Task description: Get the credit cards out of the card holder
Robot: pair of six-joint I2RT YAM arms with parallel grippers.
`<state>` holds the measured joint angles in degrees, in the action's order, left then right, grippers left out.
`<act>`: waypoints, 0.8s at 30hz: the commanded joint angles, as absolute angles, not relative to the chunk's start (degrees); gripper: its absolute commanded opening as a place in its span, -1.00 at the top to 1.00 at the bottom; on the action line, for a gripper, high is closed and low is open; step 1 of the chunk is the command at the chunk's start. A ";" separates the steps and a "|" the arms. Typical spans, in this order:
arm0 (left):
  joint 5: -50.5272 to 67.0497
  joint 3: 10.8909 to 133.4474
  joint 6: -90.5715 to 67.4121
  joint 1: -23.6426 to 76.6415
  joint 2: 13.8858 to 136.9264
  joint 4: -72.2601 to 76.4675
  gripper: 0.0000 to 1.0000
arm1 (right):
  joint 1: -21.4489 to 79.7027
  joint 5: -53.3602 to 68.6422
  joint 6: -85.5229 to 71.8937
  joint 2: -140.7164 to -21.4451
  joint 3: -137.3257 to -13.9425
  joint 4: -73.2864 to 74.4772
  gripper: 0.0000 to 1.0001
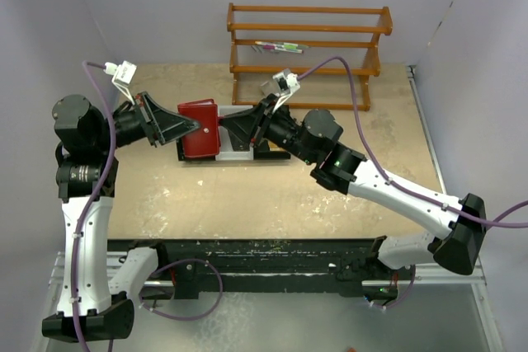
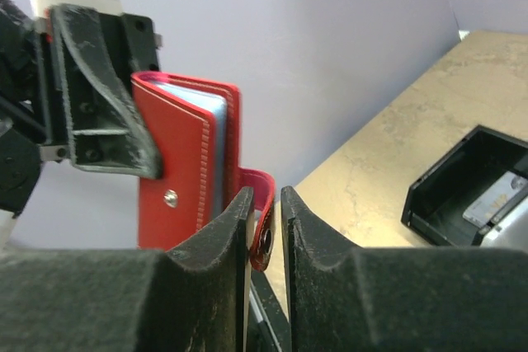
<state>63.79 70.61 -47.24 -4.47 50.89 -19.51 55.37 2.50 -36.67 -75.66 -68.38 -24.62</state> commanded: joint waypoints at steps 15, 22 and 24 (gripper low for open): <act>64.98 71.19 -42.24 -4.66 50.74 -20.75 0.53 | 55.21 2.12 -35.24 -68.73 -69.20 -22.63 1.00; 66.58 69.56 -41.76 -4.65 50.84 -18.78 0.00 | 55.26 4.23 -32.68 -68.47 -72.03 -18.04 1.00; 67.28 70.00 -39.95 -4.63 50.94 -19.78 -0.22 | 55.15 4.33 -30.98 -68.87 -73.53 -15.60 1.00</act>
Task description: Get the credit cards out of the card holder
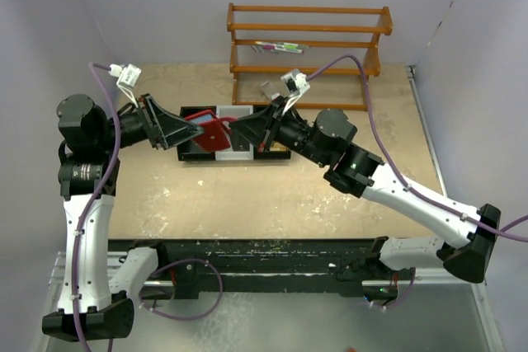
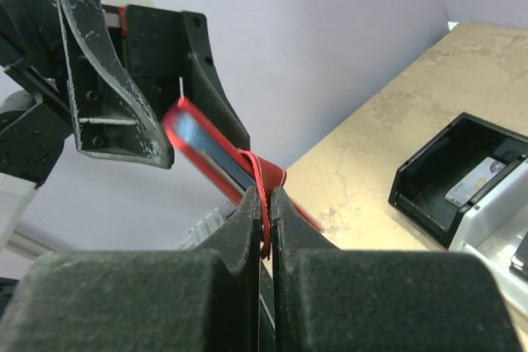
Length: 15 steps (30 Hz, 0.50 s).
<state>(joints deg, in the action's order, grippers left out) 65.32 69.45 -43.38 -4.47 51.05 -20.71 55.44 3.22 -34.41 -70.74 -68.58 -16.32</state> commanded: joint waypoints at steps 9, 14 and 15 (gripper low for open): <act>65.31 77.21 -9.74 -4.59 51.88 -38.26 -0.50 | 55.26 4.44 -21.84 -71.72 -82.14 0.39 1.00; 62.42 74.78 -3.15 -4.57 49.35 -38.60 -0.61 | 55.36 2.46 -19.65 -74.69 -87.10 6.96 1.00; 62.31 74.18 -1.95 -4.57 48.93 -38.80 -0.65 | 55.37 1.72 -20.01 -74.97 -87.58 7.56 1.00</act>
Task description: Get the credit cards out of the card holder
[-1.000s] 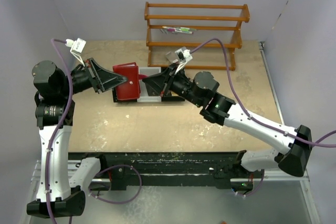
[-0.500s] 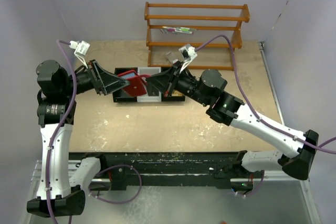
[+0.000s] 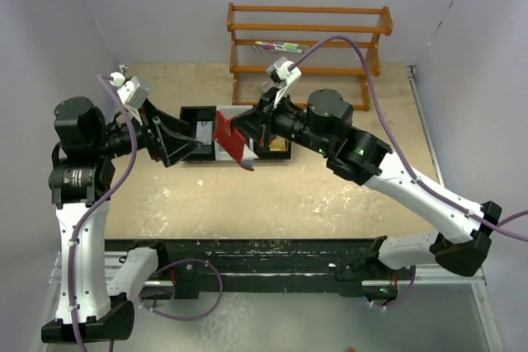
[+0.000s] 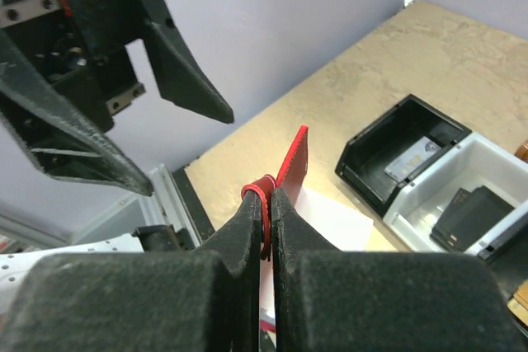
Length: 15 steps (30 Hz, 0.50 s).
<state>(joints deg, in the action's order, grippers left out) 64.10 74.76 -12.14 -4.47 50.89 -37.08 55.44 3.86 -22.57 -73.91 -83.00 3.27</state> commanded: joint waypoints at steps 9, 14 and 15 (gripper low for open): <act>62.60 69.68 2.18 -4.57 46.30 -41.08 -0.80 | 62.32 -21.83 -27.28 -82.19 -97.20 16.77 1.00; 60.04 67.15 4.54 -4.57 44.18 -39.22 -0.87 | 67.64 -32.81 -30.90 -91.23 -109.21 24.18 1.00; 59.57 66.89 5.24 -4.57 43.80 -39.12 -0.87 | 68.13 -33.87 -31.01 -92.57 -110.74 24.71 1.00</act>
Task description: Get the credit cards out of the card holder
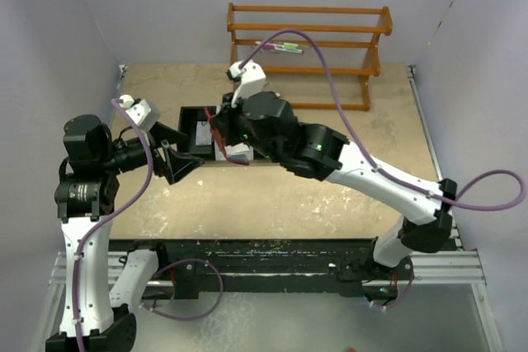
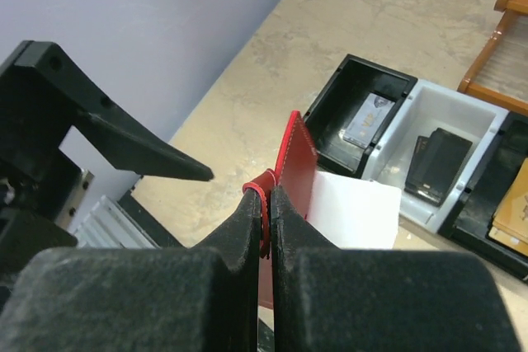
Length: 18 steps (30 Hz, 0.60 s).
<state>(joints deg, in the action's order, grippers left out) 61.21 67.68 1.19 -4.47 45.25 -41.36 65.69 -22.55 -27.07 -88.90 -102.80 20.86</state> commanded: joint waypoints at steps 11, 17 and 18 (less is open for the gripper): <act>54.61 59.45 5.07 -4.58 39.67 -34.64 -0.95 | 70.92 -38.14 -33.25 -100.37 -121.41 25.39 1.00; 48.75 57.22 5.80 -4.57 39.66 -30.91 -0.92 | 71.95 -37.70 -34.75 -101.07 -122.33 23.27 1.00; 46.71 56.90 5.35 -4.57 39.63 -29.80 -0.88 | 72.04 -37.44 -34.80 -101.07 -122.34 23.09 1.00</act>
<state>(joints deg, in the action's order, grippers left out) 52.42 57.58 5.23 -4.47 39.90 -36.40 71.29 -35.68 -32.75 -102.15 -119.09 27.29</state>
